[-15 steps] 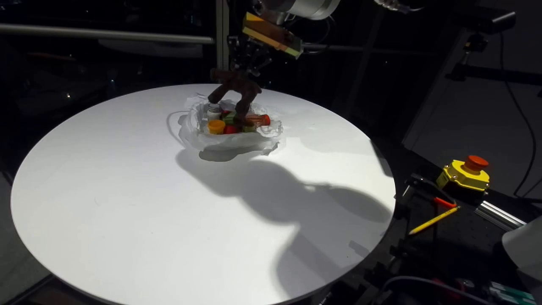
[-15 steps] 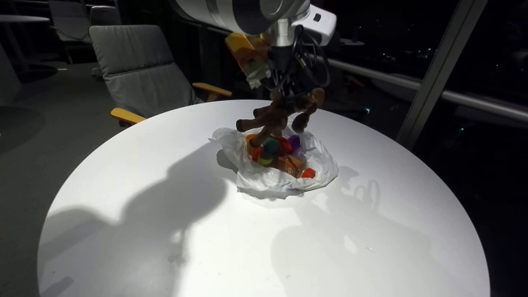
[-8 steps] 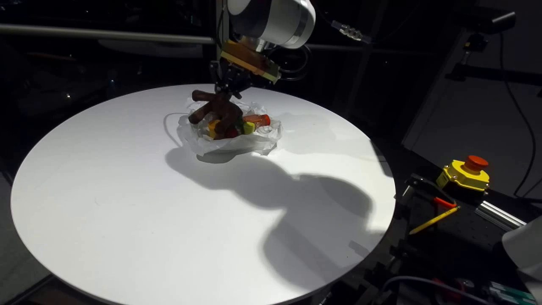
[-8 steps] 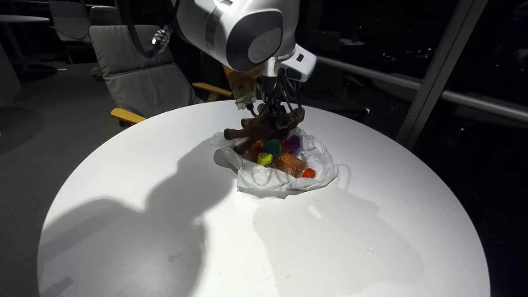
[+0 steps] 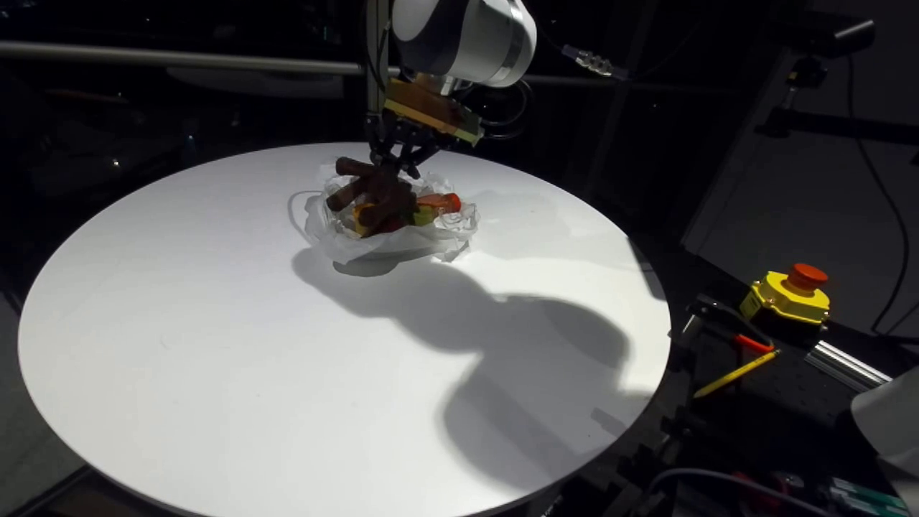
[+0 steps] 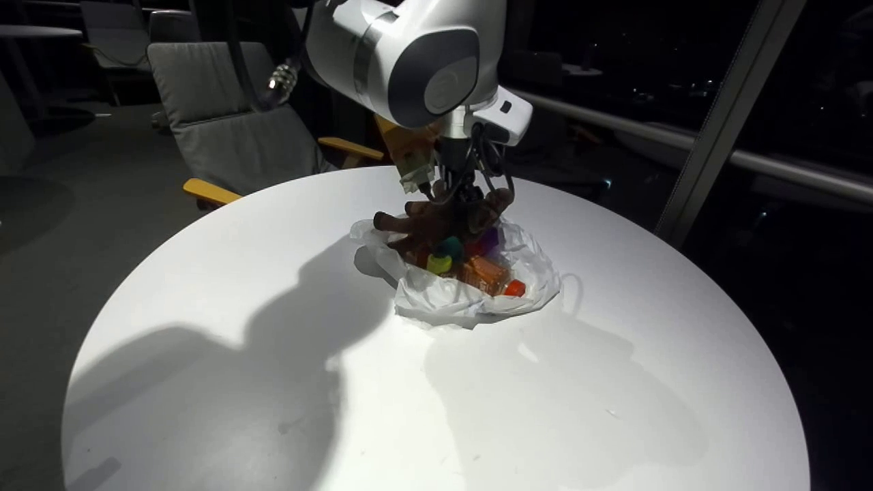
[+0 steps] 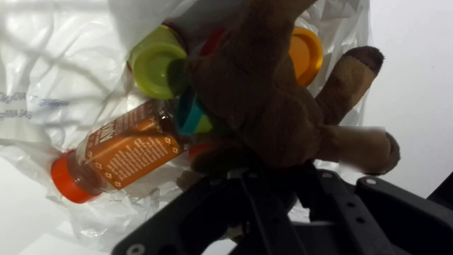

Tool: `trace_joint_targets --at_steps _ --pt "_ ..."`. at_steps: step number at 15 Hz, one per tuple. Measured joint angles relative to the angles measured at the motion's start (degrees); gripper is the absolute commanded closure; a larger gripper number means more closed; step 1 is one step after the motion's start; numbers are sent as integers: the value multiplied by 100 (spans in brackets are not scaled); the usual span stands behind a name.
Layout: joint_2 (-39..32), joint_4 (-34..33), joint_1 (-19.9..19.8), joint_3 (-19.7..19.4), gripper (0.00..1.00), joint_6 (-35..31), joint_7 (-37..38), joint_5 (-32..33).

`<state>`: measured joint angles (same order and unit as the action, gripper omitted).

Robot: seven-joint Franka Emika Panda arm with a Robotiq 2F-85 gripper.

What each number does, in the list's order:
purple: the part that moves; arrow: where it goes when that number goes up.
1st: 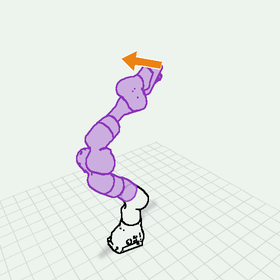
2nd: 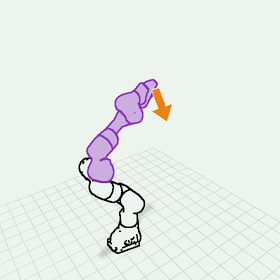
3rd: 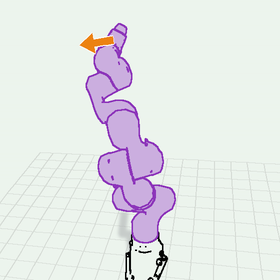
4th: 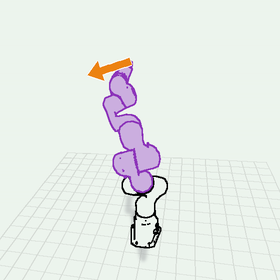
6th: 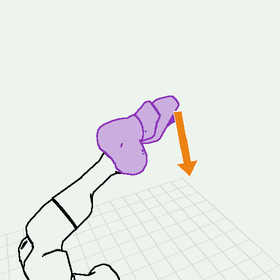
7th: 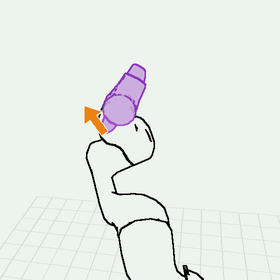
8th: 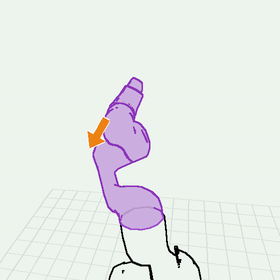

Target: Place the container, strawberry toy and moose toy inside the white plastic bag

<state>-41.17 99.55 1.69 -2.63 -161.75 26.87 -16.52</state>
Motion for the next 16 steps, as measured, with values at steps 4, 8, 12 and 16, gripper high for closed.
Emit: trace_joint_targets --at_steps 4,8,12,16 --pt "579 276 508 -473 12 935 49 639" --pt "1619 687 1029 -655 0 2259 218 1703" --pt "2652 865 1365 -433 0 4096 331 2500" --pt "3610 1025 1497 206 0 5772 74 2510"
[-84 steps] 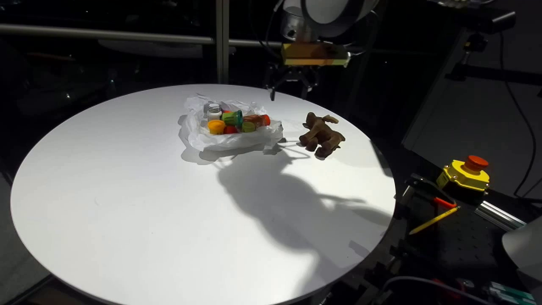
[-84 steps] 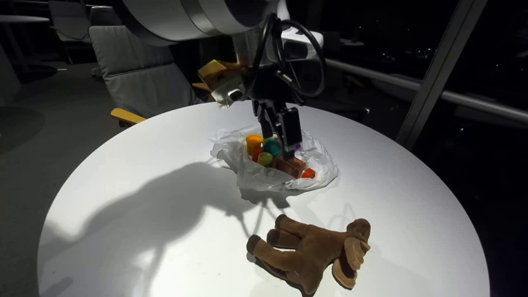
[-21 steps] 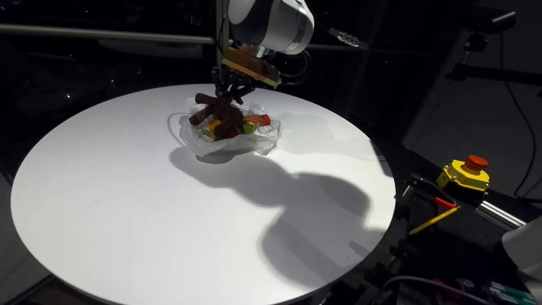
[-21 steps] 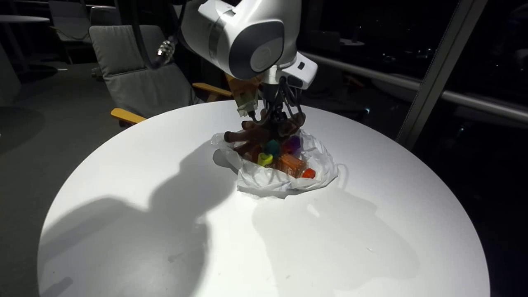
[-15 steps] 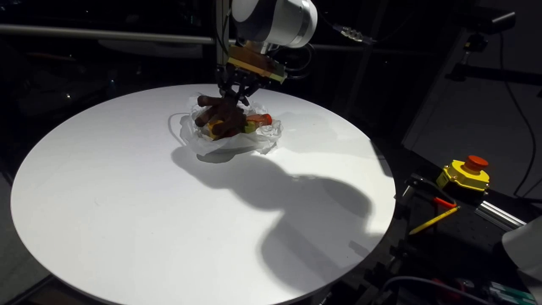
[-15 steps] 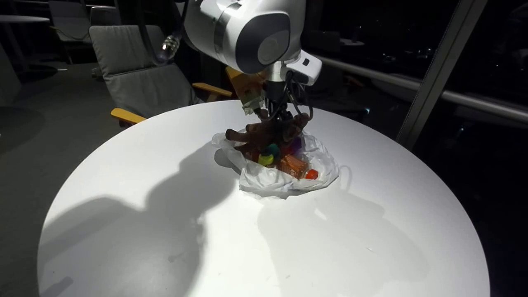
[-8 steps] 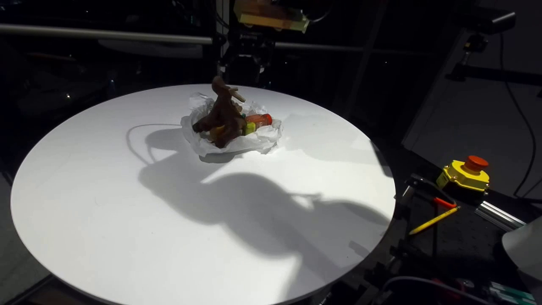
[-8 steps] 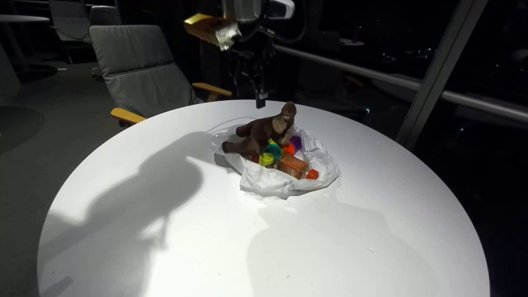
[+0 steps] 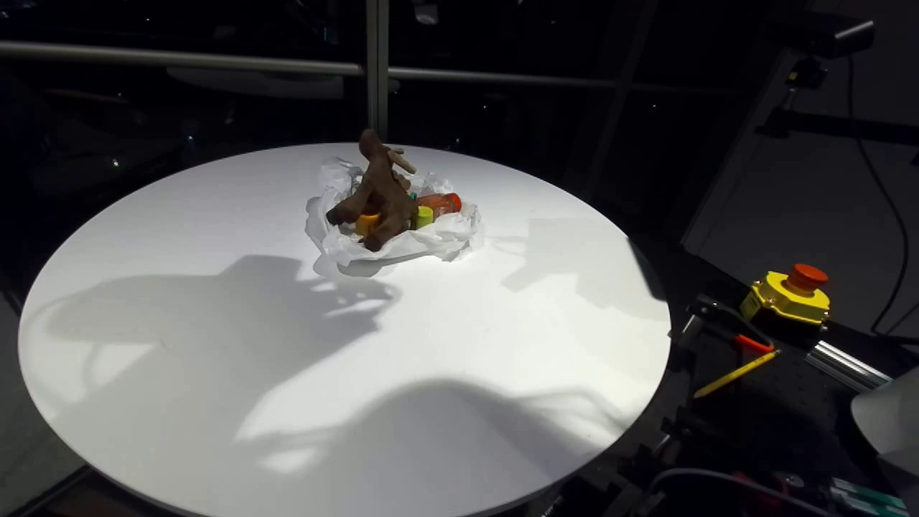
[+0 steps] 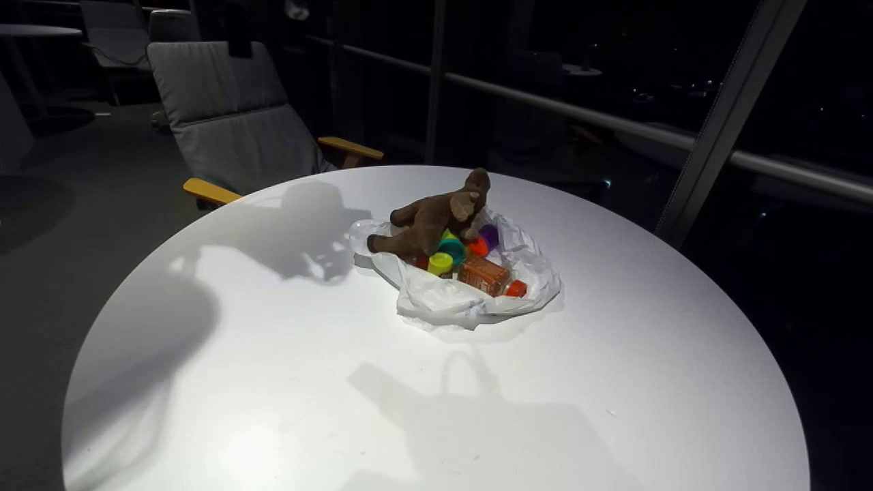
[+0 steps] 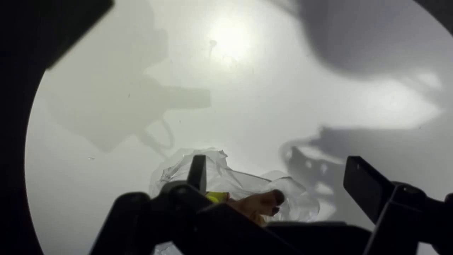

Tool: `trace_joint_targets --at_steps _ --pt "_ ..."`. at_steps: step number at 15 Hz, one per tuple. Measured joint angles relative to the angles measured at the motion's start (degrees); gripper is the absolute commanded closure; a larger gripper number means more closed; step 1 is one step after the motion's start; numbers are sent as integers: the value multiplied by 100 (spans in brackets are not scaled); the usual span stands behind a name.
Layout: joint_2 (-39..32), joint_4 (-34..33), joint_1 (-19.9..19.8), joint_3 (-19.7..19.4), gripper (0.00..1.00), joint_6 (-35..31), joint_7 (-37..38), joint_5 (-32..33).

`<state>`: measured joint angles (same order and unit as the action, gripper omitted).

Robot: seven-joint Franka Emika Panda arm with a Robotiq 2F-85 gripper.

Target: Place the container, strawberry toy and moose toy inside the white plastic bag

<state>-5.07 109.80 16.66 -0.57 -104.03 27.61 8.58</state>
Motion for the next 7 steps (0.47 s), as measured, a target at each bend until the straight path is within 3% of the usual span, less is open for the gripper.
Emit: trace_joint_targets --at_steps 4,7 --pt "934 273 7 719 0 771 -104 -33" --pt "1218 448 4 823 0 823 -134 -33"
